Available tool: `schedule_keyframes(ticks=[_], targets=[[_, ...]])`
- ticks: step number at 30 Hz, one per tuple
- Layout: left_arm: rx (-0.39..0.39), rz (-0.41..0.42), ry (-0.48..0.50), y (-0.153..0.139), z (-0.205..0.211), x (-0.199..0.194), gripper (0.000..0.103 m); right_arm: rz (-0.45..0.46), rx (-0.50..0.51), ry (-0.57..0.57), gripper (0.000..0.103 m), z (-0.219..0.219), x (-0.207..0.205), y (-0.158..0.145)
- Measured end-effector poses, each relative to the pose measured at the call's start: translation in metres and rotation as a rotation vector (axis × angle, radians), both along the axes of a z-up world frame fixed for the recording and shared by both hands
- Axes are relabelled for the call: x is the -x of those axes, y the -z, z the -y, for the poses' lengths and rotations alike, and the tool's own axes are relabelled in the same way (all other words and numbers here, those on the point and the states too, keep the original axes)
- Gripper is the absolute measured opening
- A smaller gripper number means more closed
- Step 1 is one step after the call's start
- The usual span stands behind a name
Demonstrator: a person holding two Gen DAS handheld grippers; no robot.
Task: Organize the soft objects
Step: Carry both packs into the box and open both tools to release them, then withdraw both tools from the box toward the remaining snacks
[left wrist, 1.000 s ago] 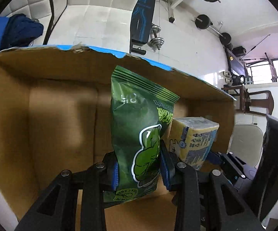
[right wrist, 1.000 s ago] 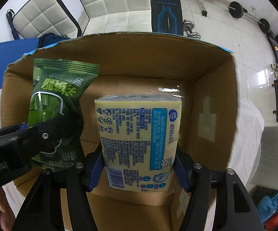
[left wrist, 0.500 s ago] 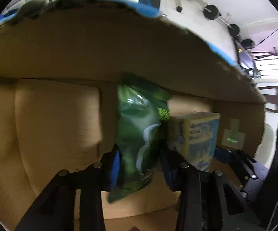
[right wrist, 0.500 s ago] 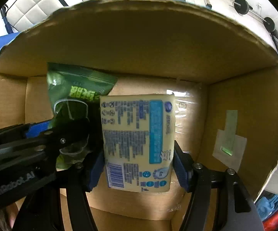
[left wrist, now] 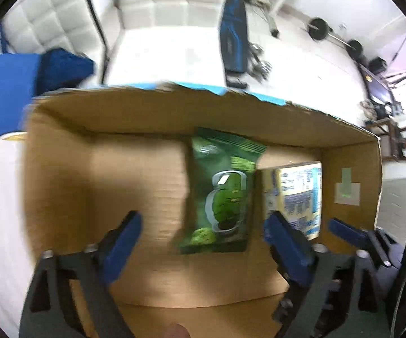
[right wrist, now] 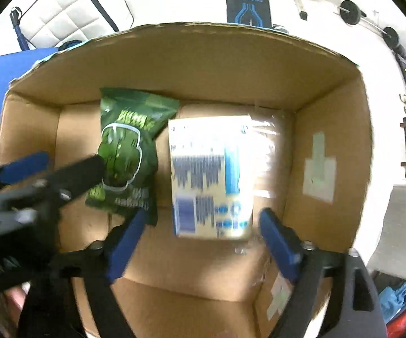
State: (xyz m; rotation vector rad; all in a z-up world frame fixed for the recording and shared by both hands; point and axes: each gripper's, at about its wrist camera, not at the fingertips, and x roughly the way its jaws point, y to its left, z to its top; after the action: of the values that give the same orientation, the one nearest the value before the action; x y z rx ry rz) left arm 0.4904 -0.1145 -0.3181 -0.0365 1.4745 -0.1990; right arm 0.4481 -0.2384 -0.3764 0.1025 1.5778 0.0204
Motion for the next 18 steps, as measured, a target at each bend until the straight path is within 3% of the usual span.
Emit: schedule_keyframes(ticks=[1, 6, 18], targets=[[-0.009, 0.026, -0.013, -0.007, -0.001, 0.006, 0.101, 0.008, -0.004, 0.003, 0.102, -0.001, 0.006, -0.004], [0.014, 0.116, -0.075, -0.033, -0.023, 0.03, 0.102, 0.043, -0.015, 0.004, 0.103, -0.004, 0.045, -0.029], [-0.046, 0.285, 0.008, -0.106, -0.018, 0.114, 0.102, 0.232, 0.054, 0.019, 0.103, 0.009, 0.122, -0.113]])
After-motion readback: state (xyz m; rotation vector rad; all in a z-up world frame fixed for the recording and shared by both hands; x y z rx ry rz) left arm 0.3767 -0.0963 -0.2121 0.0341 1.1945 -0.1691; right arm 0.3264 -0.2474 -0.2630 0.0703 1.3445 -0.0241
